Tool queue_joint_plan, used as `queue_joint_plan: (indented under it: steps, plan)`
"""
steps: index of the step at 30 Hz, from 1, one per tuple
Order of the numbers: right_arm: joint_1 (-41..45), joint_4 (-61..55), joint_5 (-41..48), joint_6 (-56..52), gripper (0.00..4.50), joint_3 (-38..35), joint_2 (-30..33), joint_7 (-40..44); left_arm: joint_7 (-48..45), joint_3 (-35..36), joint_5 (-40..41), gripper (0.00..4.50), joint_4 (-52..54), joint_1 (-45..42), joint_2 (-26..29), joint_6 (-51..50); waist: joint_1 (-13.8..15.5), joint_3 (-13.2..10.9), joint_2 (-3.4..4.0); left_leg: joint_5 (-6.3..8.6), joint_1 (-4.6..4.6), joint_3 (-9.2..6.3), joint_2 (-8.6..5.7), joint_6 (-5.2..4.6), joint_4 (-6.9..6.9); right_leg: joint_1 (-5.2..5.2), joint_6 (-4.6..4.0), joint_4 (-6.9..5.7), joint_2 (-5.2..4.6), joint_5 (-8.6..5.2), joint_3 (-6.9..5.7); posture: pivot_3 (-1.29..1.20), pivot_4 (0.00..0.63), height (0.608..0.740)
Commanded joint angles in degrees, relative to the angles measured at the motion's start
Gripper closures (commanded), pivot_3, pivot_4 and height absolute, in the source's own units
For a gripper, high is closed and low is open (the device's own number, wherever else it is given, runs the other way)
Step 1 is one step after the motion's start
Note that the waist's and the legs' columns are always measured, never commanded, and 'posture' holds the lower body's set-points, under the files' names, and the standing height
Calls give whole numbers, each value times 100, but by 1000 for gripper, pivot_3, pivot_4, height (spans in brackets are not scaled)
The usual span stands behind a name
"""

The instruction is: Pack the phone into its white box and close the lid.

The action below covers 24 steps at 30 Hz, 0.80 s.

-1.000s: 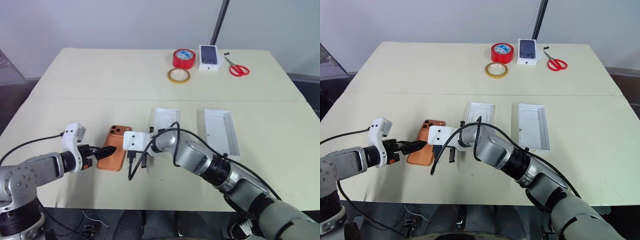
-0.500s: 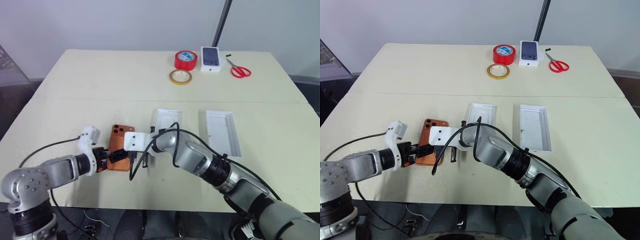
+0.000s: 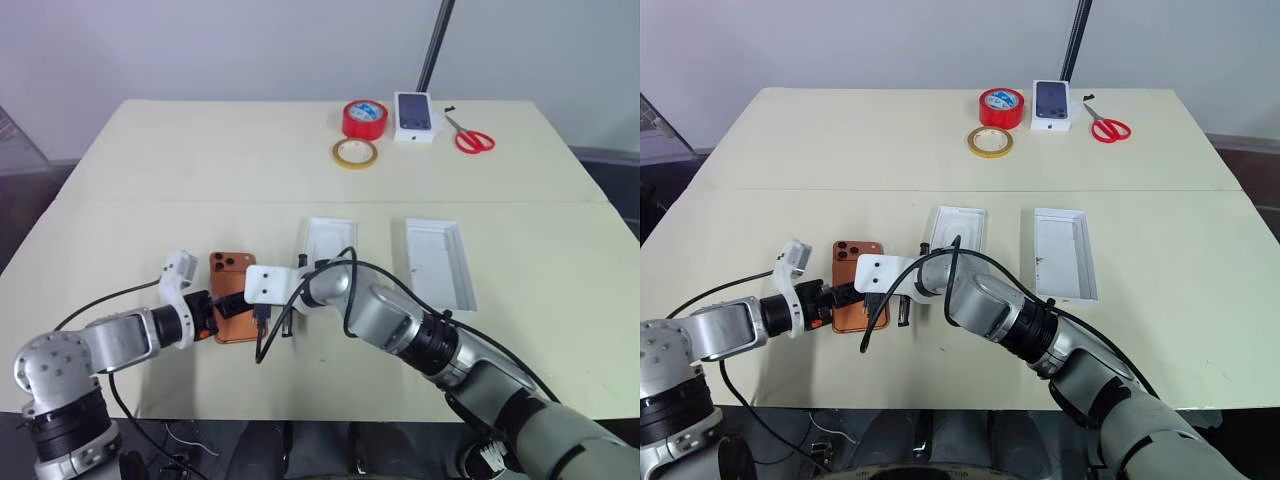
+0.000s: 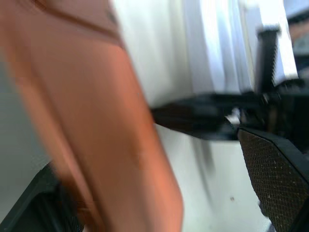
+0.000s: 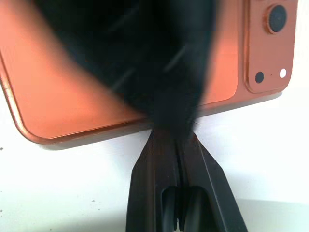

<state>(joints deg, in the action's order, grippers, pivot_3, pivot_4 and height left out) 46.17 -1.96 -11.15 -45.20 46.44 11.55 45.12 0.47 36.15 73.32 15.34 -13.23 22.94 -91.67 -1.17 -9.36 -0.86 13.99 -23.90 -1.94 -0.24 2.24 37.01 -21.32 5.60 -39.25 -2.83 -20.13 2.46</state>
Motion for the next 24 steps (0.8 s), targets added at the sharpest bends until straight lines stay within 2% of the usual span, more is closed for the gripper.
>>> queue_joint_plan:
  steps: [1, 5, 8, 15, 16, 20, 24]
  plan:
    - [-18, -52, -62, -6, 4458, -92, -34, -20, 371, 287, 159, 0, -140, 89, -14, 109, 1, 0, 0, 0, 0, 0, 0, 0, 0, 0, 0, 0, 0, 0, 1, 0, 150, 717]
    - [-12, -70, -77, 4, 4458, -88, -38, -45, 676, 210, 542, 0, -154, 234, -88, 319, 1, 0, 0, 0, 0, 0, 0, 0, 0, 0, 0, 0, -1, 0, 3, 0, 150, 717]
    - [-4, -101, -79, -3, 4500, -105, -18, -44, 1029, 200, 992, 751, -258, 352, -18, 640, 1, -1, -1, 0, 0, 0, 0, 1, -1, 0, 0, 1, -1, 0, 3, 0, 150, 717]
    - [36, -375, -67, -23, 4500, -288, 89, -72, 1619, -222, 2285, 4302, -427, 715, 422, 1503, 35, -3, -15, 1, -4, -2, 0, 1, 0, 0, 0, 4, -7, 0, 1, 0, 150, 717]
    - [52, -492, -31, -58, 4500, -382, 115, -67, 1712, -307, 2481, 4461, -428, 770, 499, 1672, 20, -4, -15, 1, -2, -2, -1, 2, 0, 2, -1, 6, -9, 0, 0, 0, 150, 717]
    - [-27, -1200, 174, -193, 4500, -919, 301, -25, 2020, -492, 3378, 4461, -417, 829, 725, 2525, 20, -8, -15, 2, -12, -2, -1, 2, -7, -9, -2, 9, -8, 0, 2, 0, 150, 717]
    - [-454, -1991, 638, -1, 4500, -1892, 597, 22, 2226, -802, 3837, 4461, -376, 487, 977, 3115, 59, -14, -24, 1, -46, -6, 0, 3, -1, -13, -2, 9, -9, 0, 0, 0, 150, 717]
